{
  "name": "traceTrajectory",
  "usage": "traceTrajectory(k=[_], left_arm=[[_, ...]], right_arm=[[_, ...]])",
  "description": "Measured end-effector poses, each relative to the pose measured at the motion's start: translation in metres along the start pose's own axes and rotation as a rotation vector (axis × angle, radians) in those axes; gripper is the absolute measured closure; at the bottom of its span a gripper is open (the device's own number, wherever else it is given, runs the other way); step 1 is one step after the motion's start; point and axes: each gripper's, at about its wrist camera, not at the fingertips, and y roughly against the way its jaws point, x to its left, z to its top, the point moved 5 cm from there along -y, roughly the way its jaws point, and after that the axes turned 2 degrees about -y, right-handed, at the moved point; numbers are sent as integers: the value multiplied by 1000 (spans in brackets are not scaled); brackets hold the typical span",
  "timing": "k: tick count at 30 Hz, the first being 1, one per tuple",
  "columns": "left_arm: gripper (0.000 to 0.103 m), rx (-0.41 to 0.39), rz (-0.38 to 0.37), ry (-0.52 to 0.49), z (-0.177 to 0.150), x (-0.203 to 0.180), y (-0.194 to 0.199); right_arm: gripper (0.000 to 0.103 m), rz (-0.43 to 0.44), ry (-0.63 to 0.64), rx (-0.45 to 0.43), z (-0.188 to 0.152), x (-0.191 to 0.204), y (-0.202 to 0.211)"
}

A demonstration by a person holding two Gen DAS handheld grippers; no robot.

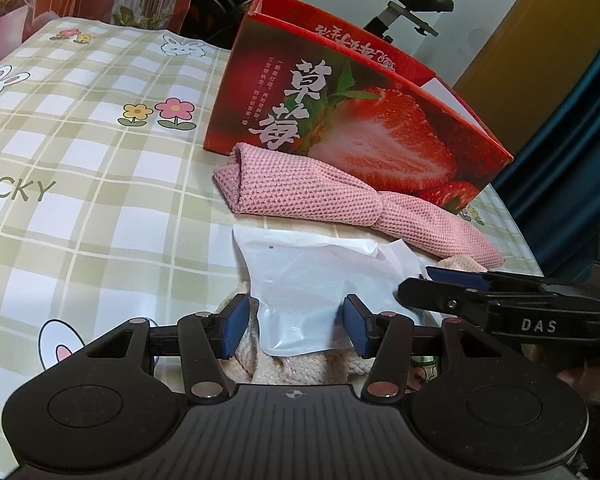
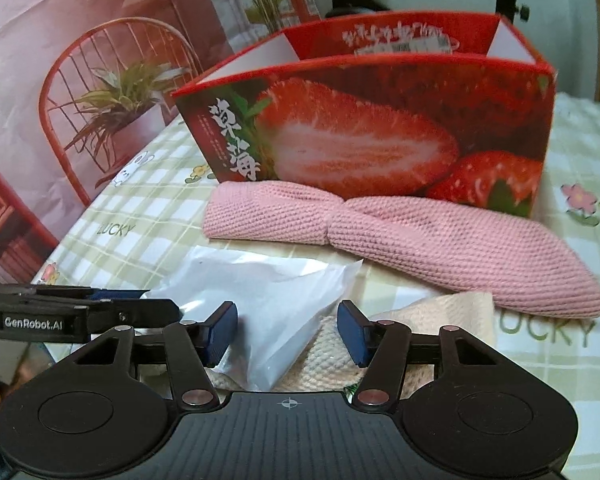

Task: Organize soft objects
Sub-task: 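Lower both open grippers around the white plastic packet, then close the right gripper on the white plastic packet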

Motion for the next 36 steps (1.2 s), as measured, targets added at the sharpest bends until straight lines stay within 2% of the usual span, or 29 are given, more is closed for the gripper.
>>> traceTrajectory(k=[7, 15, 18, 20, 27, 29, 30, 33, 36], left_arm=[[45, 55, -34, 15, 11, 7, -10], [37, 104, -76, -23, 23, 2, -31], [41, 92, -64, -19, 24, 0, -30], [45, 85, -69, -13, 25, 1, -29], [53, 58, -76, -30, 32, -3, -20], [55, 41, -98, -37, 35, -8, -15], [55, 34, -106, -44, 37, -11, -13], [55, 24, -97, -88, 41, -20, -11], [55, 36, -88, -91, 40, -21, -13]], right_arm=[[50, 18, 11, 41, 7, 0, -16], [50, 35, -44, 37, 8, -6, -17], [51, 27, -39, 26, 8, -3, -15], [59, 37, -45, 2, 7, -2, -12], [65, 45, -102, -45, 6, -6, -1], [73, 82, -122, -71, 8, -6, 5], [74, 106, -128, -81, 10, -5, 8], [74, 68, -71, -80, 13, 1, 11], [74, 66, -101, -70, 12, -3, 9]])
